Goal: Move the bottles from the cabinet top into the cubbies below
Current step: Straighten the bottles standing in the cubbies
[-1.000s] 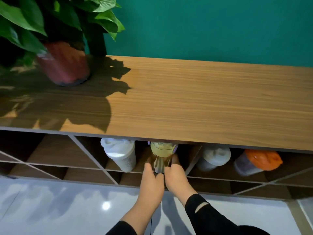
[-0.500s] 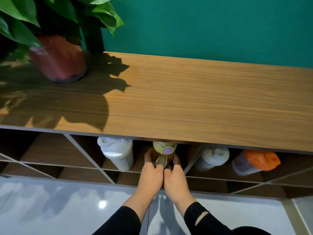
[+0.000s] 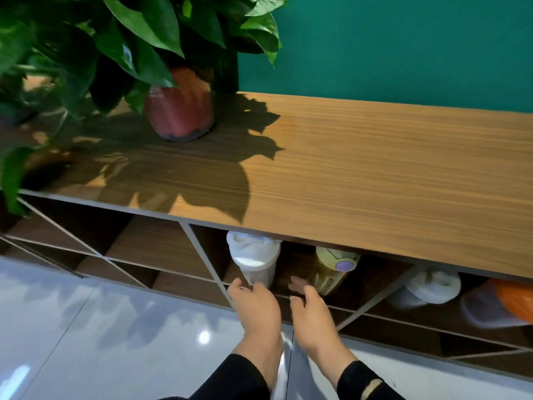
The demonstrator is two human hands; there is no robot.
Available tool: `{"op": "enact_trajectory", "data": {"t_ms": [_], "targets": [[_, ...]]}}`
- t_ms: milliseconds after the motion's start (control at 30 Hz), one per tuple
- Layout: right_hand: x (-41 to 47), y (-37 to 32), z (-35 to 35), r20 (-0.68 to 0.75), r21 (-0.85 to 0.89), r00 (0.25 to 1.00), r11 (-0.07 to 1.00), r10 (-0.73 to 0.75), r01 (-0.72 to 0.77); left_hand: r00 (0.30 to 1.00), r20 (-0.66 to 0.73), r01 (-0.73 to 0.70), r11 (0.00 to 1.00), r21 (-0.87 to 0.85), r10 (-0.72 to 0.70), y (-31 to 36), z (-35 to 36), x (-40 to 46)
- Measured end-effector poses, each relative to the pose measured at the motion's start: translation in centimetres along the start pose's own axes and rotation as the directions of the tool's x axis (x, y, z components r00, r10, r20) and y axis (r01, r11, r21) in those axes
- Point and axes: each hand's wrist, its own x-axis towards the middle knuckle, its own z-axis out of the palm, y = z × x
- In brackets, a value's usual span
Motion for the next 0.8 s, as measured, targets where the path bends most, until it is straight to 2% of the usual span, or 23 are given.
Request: {"op": "enact_trajectory", "data": {"t_ms": [100,167,267,333,433,533,567,700,800], "targets": [[0.2,-1.1,1.6,0.088,0.086,0.989,0.99,-0.117,0.109,0.99,-0.005,-0.14,0.985,0.104,0.141,1.2,-0.6,1.3],[0.3,-1.5,2.5,0.106,0.155,0.982,0.978,-0.154,0.137,0.981,0.054,-0.191,0.974,0.119,0.186,1.1,-0.7,2.0],[1.5,-2.4,3.6,0.141,0.291,0.982,0.953,-0.129,0.083,0.976,0.144,-0.178,0.98,0.084,0.165,1.0,-1.1,2.0],[3.1,-2.7,4.1,0.105,0.329,0.992,0.944,-0.069,0.031,0.977,0.151,-0.163,0.984,0.066,0.152,0.9,-1.3,1.7],[4.6,-3.0,4.7,0.029,0.306,0.999,0.952,-0.044,0.033,0.98,0.126,-0.164,0.984,0.063,0.155,1.2,-1.7,1.1],[4.5,-2.6,4.9,-0.15,0.356,0.987,0.928,-0.059,0.109,0.986,0.093,-0.142,0.99,0.016,0.14,1.4,-2.0,1.7],[4.4,-2.5,4.9,-0.167,0.371,0.984,0.921,-0.063,0.122,0.984,0.108,-0.148,0.989,0.026,0.144,1.3,-1.9,2.0],[4.1,-2.8,4.7,-0.036,0.396,0.996,0.914,-0.078,0.086,0.967,0.207,-0.17,0.982,0.085,0.15,0.9,-1.4,2.1],[4.0,-3.0,4.3,-0.021,0.388,0.998,0.92,-0.053,0.057,0.967,0.214,-0.163,0.982,0.094,0.14,0.4,-1.5,2.1]]}}
